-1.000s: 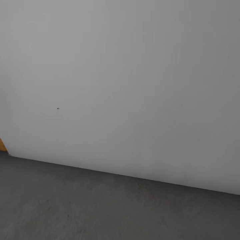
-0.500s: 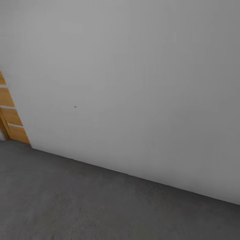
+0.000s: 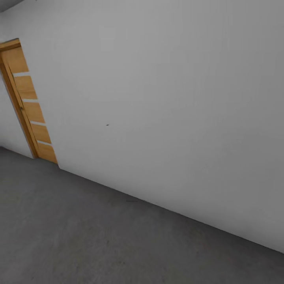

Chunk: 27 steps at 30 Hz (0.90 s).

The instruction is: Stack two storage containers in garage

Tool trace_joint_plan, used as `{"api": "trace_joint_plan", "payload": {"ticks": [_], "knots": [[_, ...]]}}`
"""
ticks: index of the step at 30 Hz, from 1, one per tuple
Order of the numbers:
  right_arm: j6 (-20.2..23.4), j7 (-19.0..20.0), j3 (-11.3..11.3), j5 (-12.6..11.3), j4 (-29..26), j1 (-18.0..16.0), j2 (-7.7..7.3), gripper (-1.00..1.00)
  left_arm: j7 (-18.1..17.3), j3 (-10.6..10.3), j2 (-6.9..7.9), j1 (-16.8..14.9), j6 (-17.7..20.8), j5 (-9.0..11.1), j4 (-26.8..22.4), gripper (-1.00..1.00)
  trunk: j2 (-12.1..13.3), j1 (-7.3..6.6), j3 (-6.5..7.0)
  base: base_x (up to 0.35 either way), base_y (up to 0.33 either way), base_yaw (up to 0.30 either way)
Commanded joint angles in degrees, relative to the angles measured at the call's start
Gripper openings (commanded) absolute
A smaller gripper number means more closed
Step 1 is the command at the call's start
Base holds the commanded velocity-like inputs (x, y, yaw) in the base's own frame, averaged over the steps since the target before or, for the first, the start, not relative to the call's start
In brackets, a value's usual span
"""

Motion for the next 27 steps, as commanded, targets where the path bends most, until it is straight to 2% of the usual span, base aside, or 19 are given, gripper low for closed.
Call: {"api": "trace_joint_plan", "payload": {"ticks": [1,27], "knots": [[-0.21,-0.01,0.34,-0.37,0.05,-0.03,0.00,1.00,-0.01,0.05,0.00,-0.01,-0.08,0.04,-0.02,1.00,-0.03,0.00,-0.05,0.000,0.000,0.268],[-0.21,-0.01,0.34,-0.29,0.32,-0.03,0.00,1.00,0.13,0.05,0.09,-0.01,-0.08,0.13,-0.02,1.00,-0.03,0.00,-0.05,0.000,0.000,0.268]]}}
